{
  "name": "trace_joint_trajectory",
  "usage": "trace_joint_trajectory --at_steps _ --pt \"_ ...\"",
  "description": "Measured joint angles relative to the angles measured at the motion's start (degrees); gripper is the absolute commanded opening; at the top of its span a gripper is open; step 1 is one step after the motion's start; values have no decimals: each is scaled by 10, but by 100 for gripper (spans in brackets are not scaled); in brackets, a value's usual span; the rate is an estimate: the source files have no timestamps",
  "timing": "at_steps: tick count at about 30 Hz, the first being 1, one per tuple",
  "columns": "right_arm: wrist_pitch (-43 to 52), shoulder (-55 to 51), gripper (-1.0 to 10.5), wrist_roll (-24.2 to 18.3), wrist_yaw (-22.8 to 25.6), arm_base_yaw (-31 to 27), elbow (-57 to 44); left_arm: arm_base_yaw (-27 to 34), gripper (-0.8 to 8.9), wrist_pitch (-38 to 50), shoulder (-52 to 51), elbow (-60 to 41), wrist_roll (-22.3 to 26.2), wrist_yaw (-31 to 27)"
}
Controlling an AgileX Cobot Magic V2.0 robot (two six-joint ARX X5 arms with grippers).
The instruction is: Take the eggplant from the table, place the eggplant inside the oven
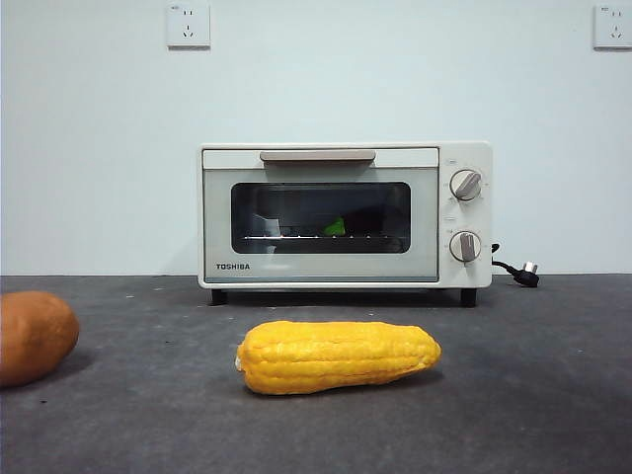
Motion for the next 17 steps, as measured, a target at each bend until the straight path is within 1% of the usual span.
trace_joint_trajectory --at_steps 9,17 --pt "1 0 1 0 0 0 -53 0 -4 0 0 0 0 0" --pt "-36 0 1 0 7 8 -55 0 -4 0 0 0 0 0"
